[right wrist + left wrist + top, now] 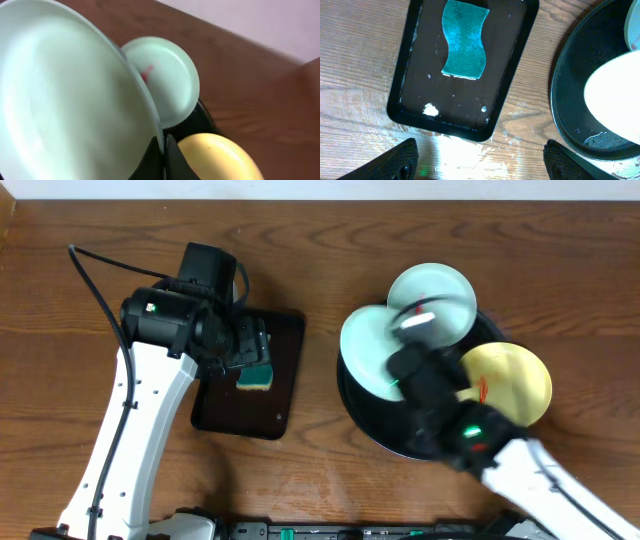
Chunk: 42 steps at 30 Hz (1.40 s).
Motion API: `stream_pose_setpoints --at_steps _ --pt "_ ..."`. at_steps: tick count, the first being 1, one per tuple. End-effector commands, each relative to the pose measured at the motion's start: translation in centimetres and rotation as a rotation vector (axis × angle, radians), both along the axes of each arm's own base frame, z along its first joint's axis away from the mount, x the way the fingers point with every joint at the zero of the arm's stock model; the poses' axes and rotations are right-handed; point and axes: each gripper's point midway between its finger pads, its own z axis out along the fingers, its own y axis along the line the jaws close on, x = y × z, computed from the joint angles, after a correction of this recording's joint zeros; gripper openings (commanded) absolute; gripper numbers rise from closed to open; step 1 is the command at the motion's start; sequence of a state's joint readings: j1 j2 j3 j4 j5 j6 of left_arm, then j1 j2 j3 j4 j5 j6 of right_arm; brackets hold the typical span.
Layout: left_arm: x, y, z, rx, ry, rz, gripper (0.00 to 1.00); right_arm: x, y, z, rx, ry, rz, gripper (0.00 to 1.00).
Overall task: Clean dirty plates on tray and stack at the side
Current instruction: 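Place the pale green plate on the table right of the tray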
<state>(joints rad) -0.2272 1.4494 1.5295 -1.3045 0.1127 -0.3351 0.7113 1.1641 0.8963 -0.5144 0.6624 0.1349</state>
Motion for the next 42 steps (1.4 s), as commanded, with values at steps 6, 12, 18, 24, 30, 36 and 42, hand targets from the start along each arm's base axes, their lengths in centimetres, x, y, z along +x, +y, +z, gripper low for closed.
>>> stream_pose_setpoints --at_steps 6,12,18,24,30,36,42 --pt "0.0 0.3 0.2 0.018 -0.008 -0.008 0.8 1.6 -8.8 5.6 0.621 0.025 -0.066 0.01" --pt "0.0 0.3 0.2 0.018 -0.008 -0.008 0.8 0.5 -22.2 1.3 0.735 0.056 -0.541 0.01" --pt "0.0 0.3 0.2 0.018 -0.009 -0.008 0.81 -1.3 -32.9 -3.4 0.916 0.001 -0.971 0.01" --pt "0.0 0.3 0.2 0.018 -0.008 -0.008 0.8 -2.7 -39.5 -9.2 0.979 0.003 -1.168 0.01" --pt "0.0 0.3 0.2 0.018 -0.009 -0.008 0.81 -3.5 -39.7 -15.4 0.989 0.172 -1.198 0.01" --pt "0.0 0.3 0.2 0.018 -0.009 -0.008 0.81 -2.6 -38.6 -16.4 0.999 0.217 -1.131 0.46" --pt "0.0 0.3 0.2 0.018 -0.008 -0.008 0.81 0.0 -33.9 -8.9 1.063 0.139 -0.826 0.6"
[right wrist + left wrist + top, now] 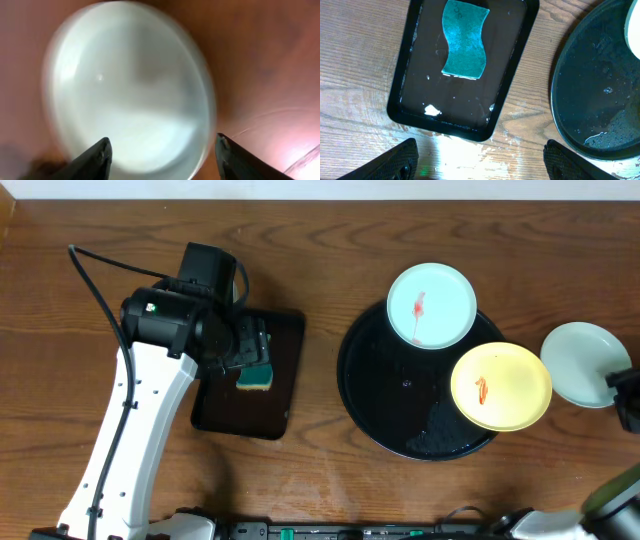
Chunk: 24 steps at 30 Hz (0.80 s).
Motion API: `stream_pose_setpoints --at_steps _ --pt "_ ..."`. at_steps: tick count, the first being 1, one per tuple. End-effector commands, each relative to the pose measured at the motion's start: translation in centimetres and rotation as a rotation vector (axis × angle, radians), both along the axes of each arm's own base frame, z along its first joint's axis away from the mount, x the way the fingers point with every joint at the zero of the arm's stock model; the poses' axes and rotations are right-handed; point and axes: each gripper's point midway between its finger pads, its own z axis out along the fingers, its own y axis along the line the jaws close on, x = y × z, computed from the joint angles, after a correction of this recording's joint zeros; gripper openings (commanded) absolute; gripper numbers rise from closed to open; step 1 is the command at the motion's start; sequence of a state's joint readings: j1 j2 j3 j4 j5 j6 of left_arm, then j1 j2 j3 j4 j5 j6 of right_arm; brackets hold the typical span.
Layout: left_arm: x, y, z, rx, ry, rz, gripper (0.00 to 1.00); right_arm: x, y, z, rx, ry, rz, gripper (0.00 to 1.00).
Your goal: Clean dirty plates on tray and stack at the side
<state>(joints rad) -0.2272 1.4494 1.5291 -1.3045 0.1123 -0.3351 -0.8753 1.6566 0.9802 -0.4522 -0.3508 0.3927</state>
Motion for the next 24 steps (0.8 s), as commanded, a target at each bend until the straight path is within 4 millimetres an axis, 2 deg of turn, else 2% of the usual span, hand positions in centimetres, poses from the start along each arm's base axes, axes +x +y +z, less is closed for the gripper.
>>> stream_pose_setpoints --at_steps 1,4,7,11,13,16,19,24 --pt "0.0 0.3 0.2 0.017 -0.009 -0.008 0.81 2.5 4.5 6.4 -0.036 -0.173 0.2 0.58" --pt "0.0 0.3 0.2 0.017 -0.009 -0.008 0.8 2.6 8.3 7.9 -0.058 -0.15 0.302 0.55" --pt "0.0 0.3 0.2 0.017 -0.009 -0.008 0.81 1.0 10.8 7.0 -0.133 0.014 0.382 0.56" --pt "0.0 0.3 0.2 0.017 -0.009 -0.008 0.81 -1.4 10.7 4.8 -0.298 0.295 0.399 0.53" --pt "0.0 0.3 0.2 0.017 -0.009 -0.008 0.81 -1.9 11.3 3.5 -0.329 0.364 0.428 0.52" --pt "0.0 0.3 0.2 0.017 -0.009 -0.008 0.81 -2.0 12.2 1.1 -0.339 0.402 0.468 0.51" --pt "0.0 0.3 0.2 0.017 -0.009 -0.008 0.8 -2.0 12.3 0.0 -0.325 0.407 0.456 0.48" --pt "0.0 0.3 0.2 0.017 -0.009 -0.008 0.81 -2.3 13.1 -2.1 -0.258 0.426 0.448 0.3"
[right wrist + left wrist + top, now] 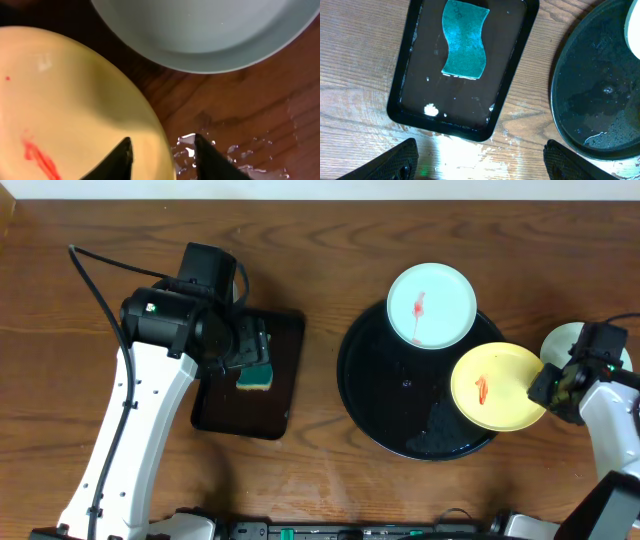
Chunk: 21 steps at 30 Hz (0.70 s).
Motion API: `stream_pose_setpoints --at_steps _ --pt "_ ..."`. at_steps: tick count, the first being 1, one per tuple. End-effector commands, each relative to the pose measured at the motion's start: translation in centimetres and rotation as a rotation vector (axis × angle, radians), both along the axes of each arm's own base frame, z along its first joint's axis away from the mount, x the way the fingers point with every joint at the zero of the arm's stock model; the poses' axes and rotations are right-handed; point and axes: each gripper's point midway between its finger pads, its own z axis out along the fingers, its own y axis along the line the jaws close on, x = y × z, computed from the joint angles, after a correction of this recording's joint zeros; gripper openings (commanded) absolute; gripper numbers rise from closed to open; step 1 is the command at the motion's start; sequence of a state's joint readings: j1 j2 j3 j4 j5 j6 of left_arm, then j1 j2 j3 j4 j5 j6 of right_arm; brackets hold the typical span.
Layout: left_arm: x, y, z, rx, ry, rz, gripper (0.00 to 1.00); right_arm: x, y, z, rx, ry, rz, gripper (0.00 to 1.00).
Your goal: Clean dirty plates on tray and stack at the side
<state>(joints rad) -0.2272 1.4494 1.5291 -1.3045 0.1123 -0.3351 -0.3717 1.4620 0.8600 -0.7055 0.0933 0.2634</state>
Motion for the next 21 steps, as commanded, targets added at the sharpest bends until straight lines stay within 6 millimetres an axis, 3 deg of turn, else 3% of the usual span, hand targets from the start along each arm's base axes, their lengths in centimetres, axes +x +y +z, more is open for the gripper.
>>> stream_pose_setpoints --at_steps 1,4,9,14,17,21 --pt "0.0 0.3 0.2 0.017 -0.009 -0.008 0.81 -0.4 0.7 -1.9 0.037 0.024 -0.015 0.17" --pt "0.0 0.3 0.2 0.017 -0.009 -0.008 0.81 0.1 1.6 -2.1 0.09 0.002 -0.001 0.01" --pt "0.0 0.3 0.2 0.017 -0.009 -0.008 0.81 1.4 4.1 0.7 0.203 -0.115 0.077 0.01" --pt "0.0 0.3 0.2 0.017 -0.009 -0.008 0.81 1.0 6.7 3.0 0.284 -0.173 0.144 0.01" --pt "0.0 0.3 0.2 0.017 -0.009 -0.008 0.81 0.3 8.8 2.9 0.313 -0.135 0.208 0.01" --pt "0.0 0.3 0.2 0.017 -0.009 -0.008 0.81 -0.2 14.2 0.5 0.335 -0.102 0.42 0.01"
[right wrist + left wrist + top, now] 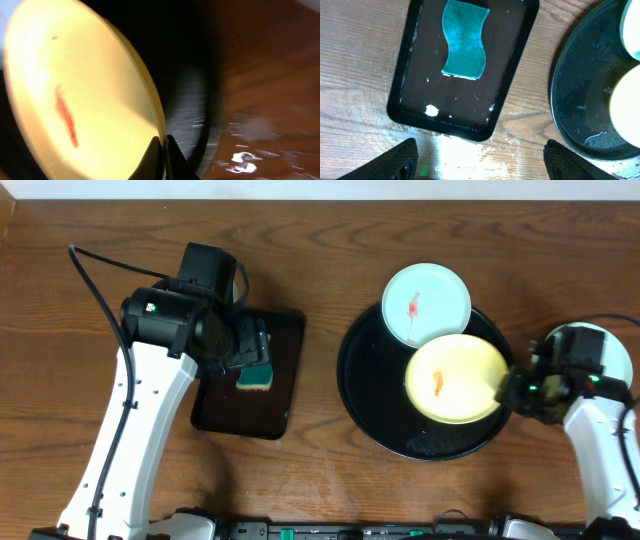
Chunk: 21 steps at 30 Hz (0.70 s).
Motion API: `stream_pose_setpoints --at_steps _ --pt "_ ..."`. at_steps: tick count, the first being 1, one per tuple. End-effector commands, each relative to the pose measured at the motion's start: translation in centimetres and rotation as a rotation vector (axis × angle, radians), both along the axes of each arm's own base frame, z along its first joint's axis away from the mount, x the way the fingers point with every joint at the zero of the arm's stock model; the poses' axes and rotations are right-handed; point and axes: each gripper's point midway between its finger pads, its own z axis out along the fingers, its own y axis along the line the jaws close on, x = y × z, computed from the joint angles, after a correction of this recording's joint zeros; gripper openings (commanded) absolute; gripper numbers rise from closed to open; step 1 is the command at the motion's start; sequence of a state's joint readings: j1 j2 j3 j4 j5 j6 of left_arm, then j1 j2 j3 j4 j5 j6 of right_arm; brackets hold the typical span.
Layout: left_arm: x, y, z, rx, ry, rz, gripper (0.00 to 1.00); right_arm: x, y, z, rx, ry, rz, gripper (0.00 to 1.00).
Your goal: Clean dirty plates on tray and stack at the side
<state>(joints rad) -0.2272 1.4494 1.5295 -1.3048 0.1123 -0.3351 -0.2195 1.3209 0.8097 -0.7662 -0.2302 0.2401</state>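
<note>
The yellow plate (455, 377) with a red smear (65, 115) is pinched at its right rim by my right gripper (512, 390), shut on it over the round black tray (375, 395). A pale green plate (427, 304) with a red stain rests on the tray's far rim. Another pale green plate (590, 350) lies on the table to the right, mostly under my right arm. My left gripper (480, 162) hangs open above the small rectangular tray (415, 75) holding the teal sponge (465, 40).
The wooden table (330, 480) shows water spots near the small tray's front edge. Water films the round tray's floor (590, 100). My left arm (130, 430) reaches in from the near left.
My right gripper was open around the yellow plate's right rim; now it is shut on that rim, and the plate sits further left over the round tray, tilted.
My right gripper first held a pale green plate over the round tray. Then that plate lay on the table to the right with the gripper open above it. Then the gripper stood at the yellow plate's rim, which it now grips. The left arm stayed still.
</note>
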Motion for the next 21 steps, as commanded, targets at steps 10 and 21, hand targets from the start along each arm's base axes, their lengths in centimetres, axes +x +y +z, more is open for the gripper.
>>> stream_pose_setpoints --at_steps 10,21 --pt "0.0 0.3 0.2 0.017 -0.009 -0.008 0.81 0.6 5.4 -6.1 -0.15 -0.061 0.123 0.07" --pt "0.9 -0.2 0.1 -0.013 -0.037 0.016 0.81 3.3 8.6 5.4 -0.101 -0.327 0.449 0.37"
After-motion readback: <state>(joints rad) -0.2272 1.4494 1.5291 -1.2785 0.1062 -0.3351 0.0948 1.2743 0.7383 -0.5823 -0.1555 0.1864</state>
